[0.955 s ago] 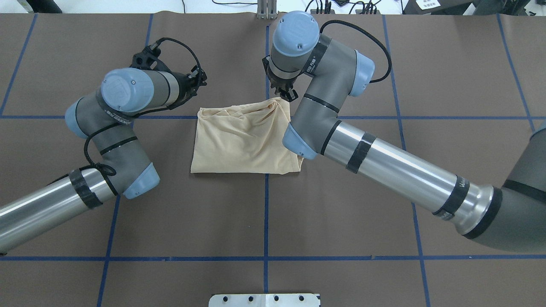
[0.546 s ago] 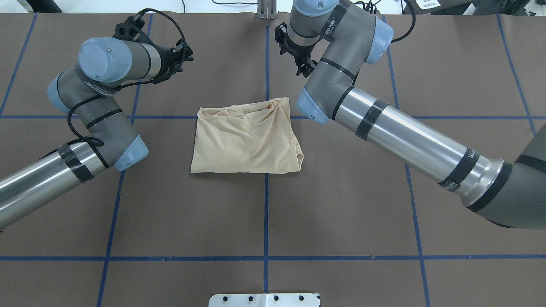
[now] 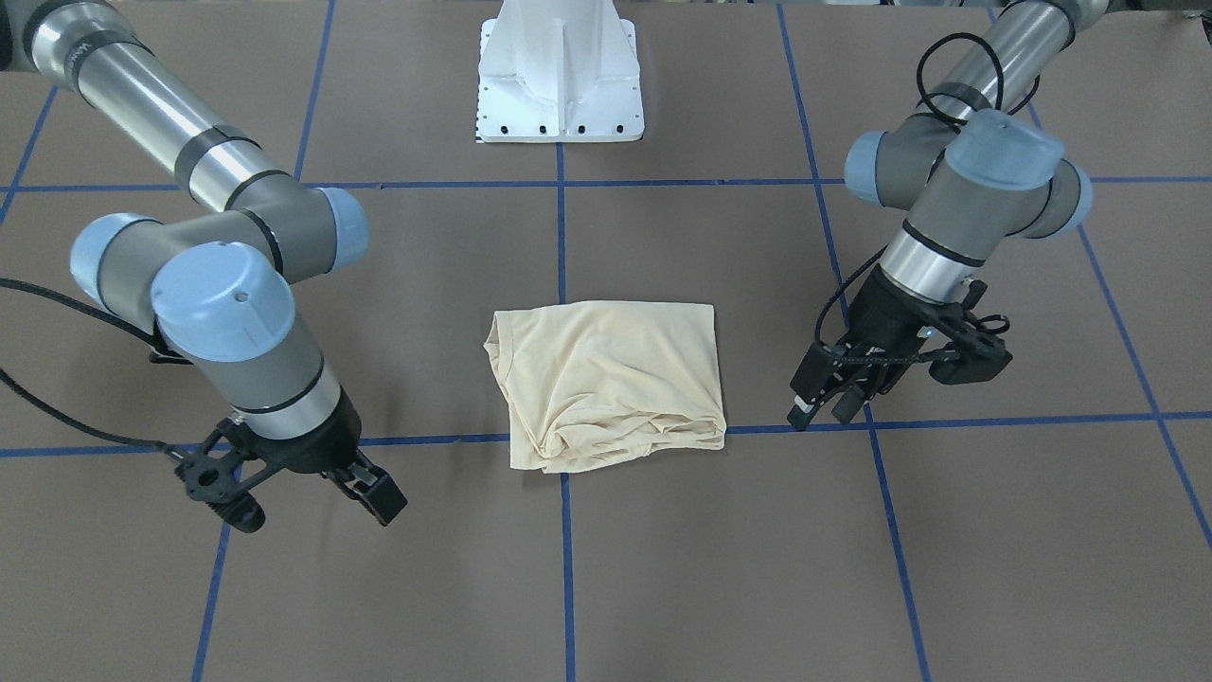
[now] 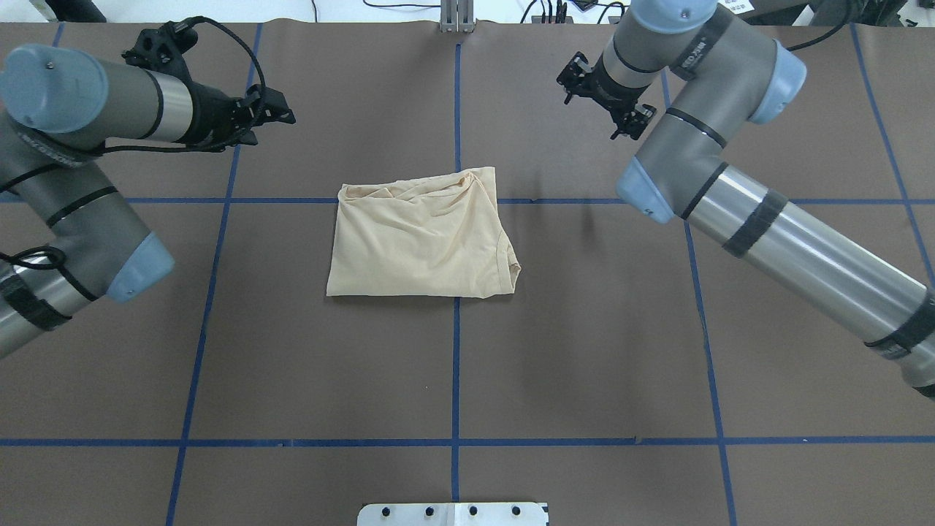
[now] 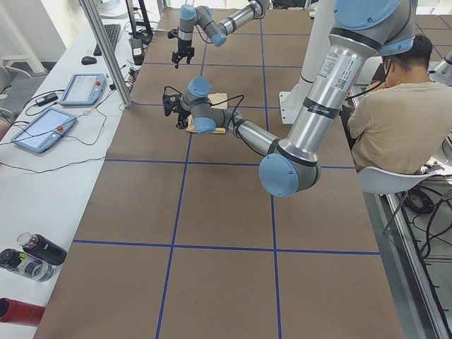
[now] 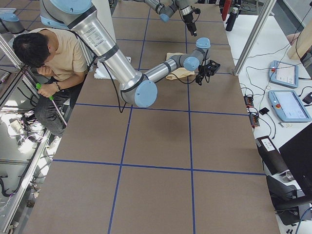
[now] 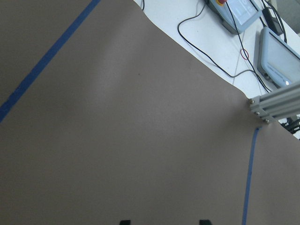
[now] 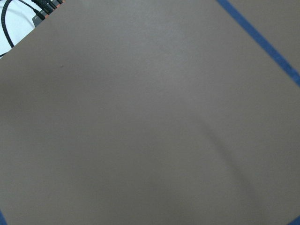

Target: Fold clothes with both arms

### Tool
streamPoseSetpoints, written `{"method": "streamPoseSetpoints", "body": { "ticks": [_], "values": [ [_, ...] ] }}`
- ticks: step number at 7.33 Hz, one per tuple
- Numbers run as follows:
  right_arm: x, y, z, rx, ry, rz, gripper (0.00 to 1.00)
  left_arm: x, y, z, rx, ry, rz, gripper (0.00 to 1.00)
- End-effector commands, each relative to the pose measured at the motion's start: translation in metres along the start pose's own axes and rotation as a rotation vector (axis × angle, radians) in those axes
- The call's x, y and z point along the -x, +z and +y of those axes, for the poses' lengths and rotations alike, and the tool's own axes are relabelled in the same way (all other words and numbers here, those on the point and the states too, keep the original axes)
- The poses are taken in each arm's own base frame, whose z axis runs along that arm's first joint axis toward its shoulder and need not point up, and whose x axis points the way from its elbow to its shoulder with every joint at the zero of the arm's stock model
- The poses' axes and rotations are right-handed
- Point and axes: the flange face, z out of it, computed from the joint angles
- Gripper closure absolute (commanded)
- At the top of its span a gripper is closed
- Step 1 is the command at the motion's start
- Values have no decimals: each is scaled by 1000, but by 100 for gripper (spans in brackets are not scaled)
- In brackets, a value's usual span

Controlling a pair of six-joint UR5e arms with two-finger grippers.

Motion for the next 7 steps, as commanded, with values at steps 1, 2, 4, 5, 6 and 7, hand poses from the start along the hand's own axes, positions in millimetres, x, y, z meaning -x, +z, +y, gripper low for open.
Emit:
{"method": "streamPoseSetpoints", "body": {
  "ticks": [1, 2, 4, 5, 6, 7],
  "values": [
    [-90, -44, -58, 20, -280, 72, 0, 87, -70, -9, 54, 263, -31, 1],
    [-143, -56, -92, 71, -366, 68, 0, 141, -106, -17, 67, 392, -68, 1],
    [-270, -74, -154, 117, -542, 80, 0, 245, -172, -34, 76, 612, -161, 1],
    [-339, -87, -182, 128, -614, 95, 0, 296, -202, -38, 92, 741, -232, 0],
    [-407, -94, -194, 164, -685, 89, 0, 335, -232, -47, 128, 816, -308, 0],
    [-445, -108, -206, 179, -737, 86, 0, 366, -258, -58, 181, 839, -367, 0]
  ]
}}
